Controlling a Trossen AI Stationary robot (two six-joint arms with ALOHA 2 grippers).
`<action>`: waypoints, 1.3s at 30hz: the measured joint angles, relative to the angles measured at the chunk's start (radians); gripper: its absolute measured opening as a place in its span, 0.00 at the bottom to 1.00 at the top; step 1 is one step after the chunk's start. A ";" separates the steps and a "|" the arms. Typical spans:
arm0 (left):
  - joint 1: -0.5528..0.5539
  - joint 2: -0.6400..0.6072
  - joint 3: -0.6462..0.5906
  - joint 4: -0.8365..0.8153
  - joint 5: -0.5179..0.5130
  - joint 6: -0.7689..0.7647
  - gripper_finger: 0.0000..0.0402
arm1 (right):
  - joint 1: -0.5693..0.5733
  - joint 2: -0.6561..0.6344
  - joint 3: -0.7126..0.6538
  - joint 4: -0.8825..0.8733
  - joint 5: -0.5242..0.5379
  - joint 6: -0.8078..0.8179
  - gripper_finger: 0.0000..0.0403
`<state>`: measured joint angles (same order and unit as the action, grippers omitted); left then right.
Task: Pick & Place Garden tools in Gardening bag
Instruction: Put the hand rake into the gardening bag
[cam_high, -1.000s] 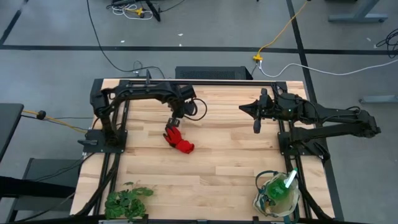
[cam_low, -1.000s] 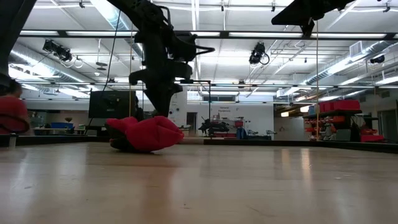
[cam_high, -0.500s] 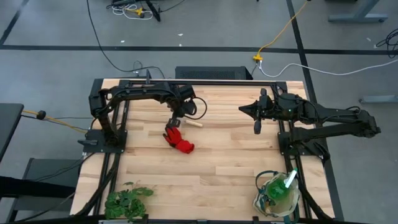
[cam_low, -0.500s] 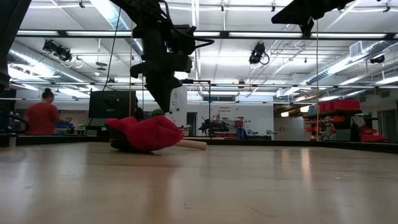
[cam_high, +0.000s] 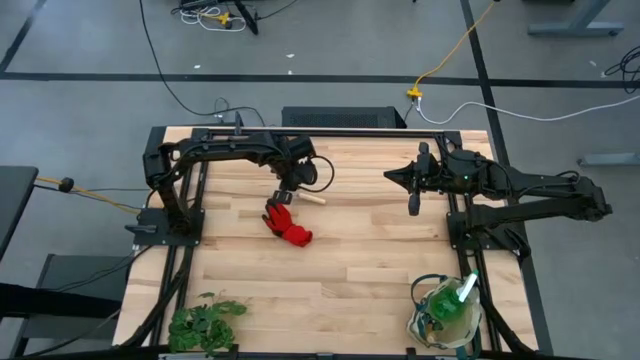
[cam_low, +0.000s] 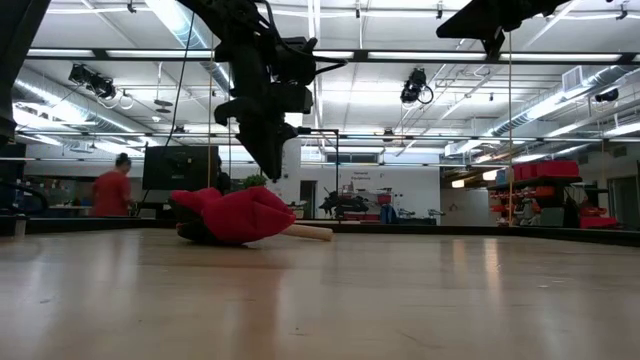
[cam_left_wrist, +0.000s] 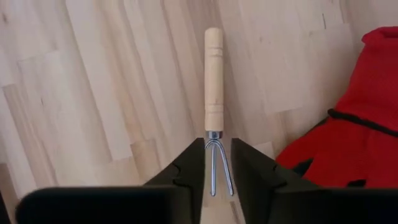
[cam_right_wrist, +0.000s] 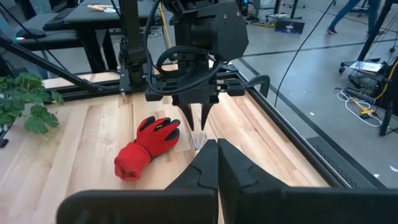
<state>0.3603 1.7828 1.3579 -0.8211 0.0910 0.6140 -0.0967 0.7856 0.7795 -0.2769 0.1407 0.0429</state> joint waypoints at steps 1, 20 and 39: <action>0.000 0.000 0.000 0.000 0.000 -0.001 0.24 | 0.000 0.000 0.000 0.000 0.000 0.000 0.00; -0.048 0.028 -0.002 0.075 -0.029 -0.086 0.73 | 0.000 0.000 0.000 0.000 0.001 -0.001 0.00; -0.054 0.071 0.107 0.006 -0.052 -0.130 0.73 | 0.000 0.001 0.000 0.014 0.001 0.000 0.00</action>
<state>0.3059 1.8540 1.4654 -0.8150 0.0386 0.4845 -0.0967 0.7862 0.7795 -0.2632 0.1417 0.0429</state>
